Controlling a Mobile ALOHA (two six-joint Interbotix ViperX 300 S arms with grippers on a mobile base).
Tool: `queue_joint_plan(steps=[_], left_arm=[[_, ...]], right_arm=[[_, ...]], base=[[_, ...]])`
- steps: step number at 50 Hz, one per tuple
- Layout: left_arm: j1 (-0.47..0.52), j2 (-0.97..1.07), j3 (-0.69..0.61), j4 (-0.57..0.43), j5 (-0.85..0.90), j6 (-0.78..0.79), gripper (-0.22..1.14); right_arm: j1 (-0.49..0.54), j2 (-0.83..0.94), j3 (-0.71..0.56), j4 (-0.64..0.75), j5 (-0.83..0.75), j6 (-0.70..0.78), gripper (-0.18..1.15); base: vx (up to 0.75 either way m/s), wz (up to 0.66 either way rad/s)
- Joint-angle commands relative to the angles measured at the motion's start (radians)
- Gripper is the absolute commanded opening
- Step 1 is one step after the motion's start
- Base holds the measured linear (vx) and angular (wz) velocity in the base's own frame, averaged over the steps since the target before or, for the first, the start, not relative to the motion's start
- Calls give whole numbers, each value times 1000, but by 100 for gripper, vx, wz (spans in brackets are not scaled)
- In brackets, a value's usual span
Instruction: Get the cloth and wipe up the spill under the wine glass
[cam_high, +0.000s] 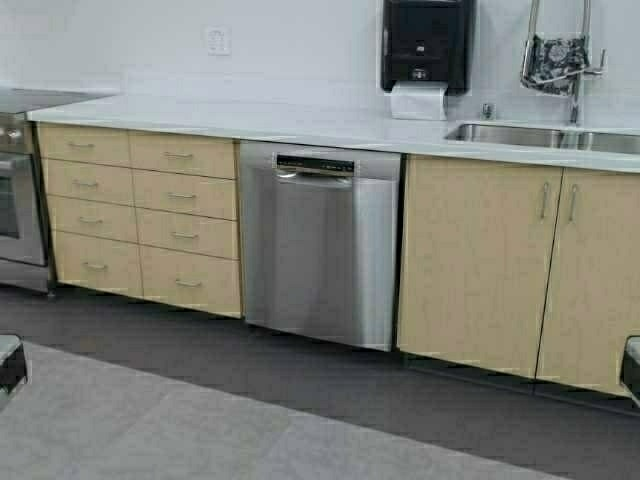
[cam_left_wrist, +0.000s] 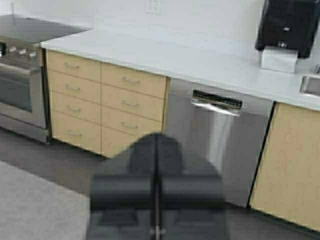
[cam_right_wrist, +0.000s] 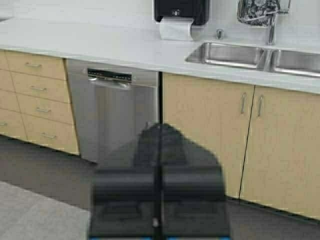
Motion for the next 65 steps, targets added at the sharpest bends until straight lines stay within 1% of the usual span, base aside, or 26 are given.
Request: queue_joint_plan(steps=[1,16,33,48,65], left_arm=[[0,6,-15,8,-12,-2,2],[0,-3,-8,9,-25,-3,2],[0,-3,11,9,-43,-8,2],[0,-3,17,9,-52,-9,2],[0,-6,17,9,-74,-9,2]], right_arm=[[-3,-11,-28,-2,-3,8,5],[-3,-34,-21,-2,-3,8,5],[-3,-32,-12,-12,-14,-21,5],[-3,-32,-14,-12,-14,-12,5],[-3,-32,-21,-12,-14,21,5]], base=[[25,-6],[29,-12],[35,-26],[38,-26],[39,-10]])
